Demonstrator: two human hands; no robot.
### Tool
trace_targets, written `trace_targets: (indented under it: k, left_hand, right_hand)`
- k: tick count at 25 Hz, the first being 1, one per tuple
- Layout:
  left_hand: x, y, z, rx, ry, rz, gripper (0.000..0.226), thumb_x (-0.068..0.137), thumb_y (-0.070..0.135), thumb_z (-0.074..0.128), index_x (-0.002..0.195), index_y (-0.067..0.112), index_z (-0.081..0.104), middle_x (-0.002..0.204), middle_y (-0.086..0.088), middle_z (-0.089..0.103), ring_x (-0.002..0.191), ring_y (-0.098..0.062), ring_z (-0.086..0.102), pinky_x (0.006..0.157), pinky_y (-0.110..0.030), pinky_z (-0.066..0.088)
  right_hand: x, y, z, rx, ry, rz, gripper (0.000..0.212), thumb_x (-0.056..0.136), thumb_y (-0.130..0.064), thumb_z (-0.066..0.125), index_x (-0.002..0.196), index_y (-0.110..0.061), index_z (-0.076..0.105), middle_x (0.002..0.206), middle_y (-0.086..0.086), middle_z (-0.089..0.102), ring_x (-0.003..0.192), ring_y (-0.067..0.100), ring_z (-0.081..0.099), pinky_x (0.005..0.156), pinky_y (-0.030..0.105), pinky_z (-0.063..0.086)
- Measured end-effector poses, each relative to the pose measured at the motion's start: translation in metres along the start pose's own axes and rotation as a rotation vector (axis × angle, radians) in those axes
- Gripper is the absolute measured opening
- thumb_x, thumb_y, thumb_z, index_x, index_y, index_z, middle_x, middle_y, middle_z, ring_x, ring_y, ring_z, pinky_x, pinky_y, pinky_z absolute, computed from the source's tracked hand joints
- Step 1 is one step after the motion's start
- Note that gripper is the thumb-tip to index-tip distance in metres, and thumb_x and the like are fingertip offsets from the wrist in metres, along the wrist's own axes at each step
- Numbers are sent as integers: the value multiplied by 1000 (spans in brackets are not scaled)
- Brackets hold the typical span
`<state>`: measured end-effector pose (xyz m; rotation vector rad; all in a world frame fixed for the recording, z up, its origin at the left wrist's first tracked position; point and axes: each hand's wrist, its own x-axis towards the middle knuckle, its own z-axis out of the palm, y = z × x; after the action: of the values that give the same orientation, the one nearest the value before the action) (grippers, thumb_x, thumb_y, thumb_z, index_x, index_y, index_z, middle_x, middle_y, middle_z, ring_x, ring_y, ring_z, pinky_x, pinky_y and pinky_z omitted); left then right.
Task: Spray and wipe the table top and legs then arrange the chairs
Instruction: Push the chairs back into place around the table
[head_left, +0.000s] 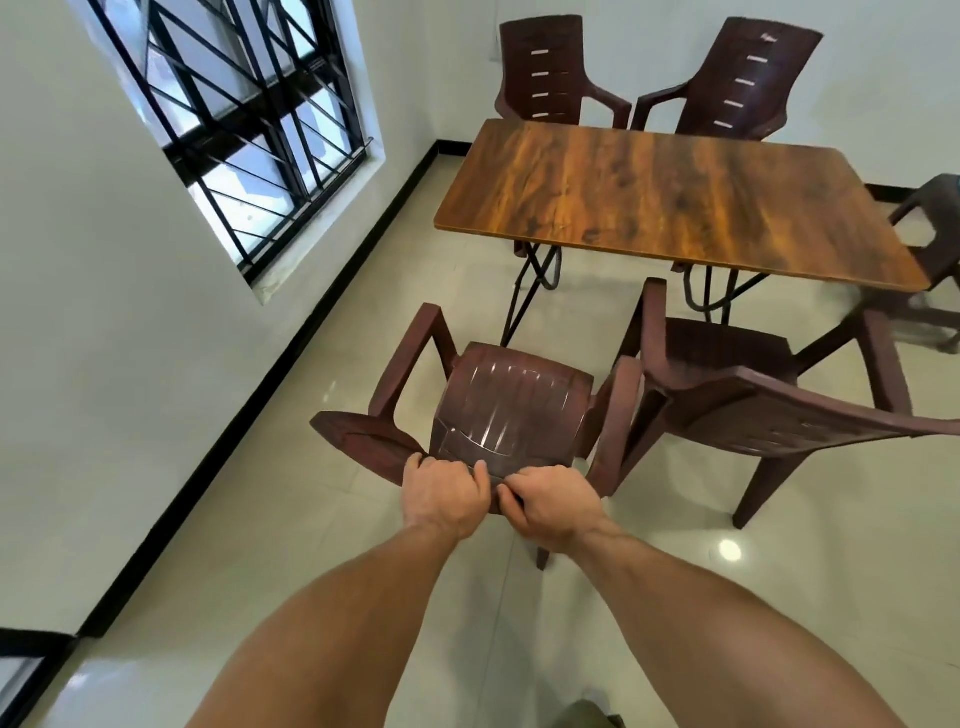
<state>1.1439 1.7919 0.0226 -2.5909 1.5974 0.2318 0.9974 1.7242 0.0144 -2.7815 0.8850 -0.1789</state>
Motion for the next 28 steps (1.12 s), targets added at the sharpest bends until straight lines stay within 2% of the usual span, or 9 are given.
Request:
trace_targets:
  k: [4,11,13,14,15,16,18,25,28]
  left_hand:
    - [37,35,-6,-65,28,-20,67,102,49,22,91,16,78,105,-2,76,122,-19,59,123,-48,18]
    - [116,69,-15,-85,24,21,74,99,55,15,86,21,79,99,3,77,130,-17,55,126,-52,6]
    - [140,70,-17,-97,28,73,73,98,56,15,94,21,79,107,3,76,133,-18,54,125,-51,6]
    - [154,69,-18,-95,15,115,71,98,56,15,107,22,77,119,3,74,138,-19,49,125,-52,5]
    - [170,68,-22,-93,1,159,70,98,56,14,125,22,70,136,3,66,146,-20,41,126,-53,4]
    - [184,67,-25,-87,-18,200,70,99,56,13,142,21,57,152,3,53,152,-20,30,126,-54,2]
    - [210,64,-30,-76,-67,272,71,100,56,12,156,22,37,165,2,33,157,-19,16,127,-55,0]
    - [250,56,-32,-102,-73,414,72,102,58,9,163,20,10,172,-1,2,158,-17,-4,128,-50,-1]
    - [257,51,-32,-120,-83,442,74,100,58,5,163,20,5,172,0,-2,158,-16,-8,128,-48,-2]
  right_hand:
    - [23,55,-10,-4,-2,-3,45,97,-48,31,80,-22,64,79,-4,66,72,24,64,61,37,51]
    - [75,121,-34,-17,-92,33,45,100,-47,29,87,-25,66,84,-6,64,77,17,62,70,37,54]
    - [94,134,-35,-44,-80,90,44,100,-46,29,99,-25,68,100,-5,67,96,16,62,86,37,53]
    - [104,138,-33,-38,-67,156,46,100,-45,30,116,-23,67,121,-4,66,116,18,58,102,36,48]
    - [114,142,-32,-33,-59,238,52,100,-44,29,136,-21,58,144,0,54,137,21,45,116,37,34]
    - [124,145,-32,-35,-69,315,58,100,-44,28,150,-18,44,159,2,36,150,22,27,124,39,19]
    - [141,151,-34,-50,-112,399,62,101,-45,24,158,-19,25,168,3,12,155,20,4,126,41,3]
    - [169,149,-34,-83,-77,580,65,104,-42,21,160,-14,1,167,4,-11,153,19,-15,125,41,-5]
    - [175,140,-34,-48,-68,627,64,106,-44,18,159,-15,-1,166,3,-14,152,18,-17,124,40,-7]
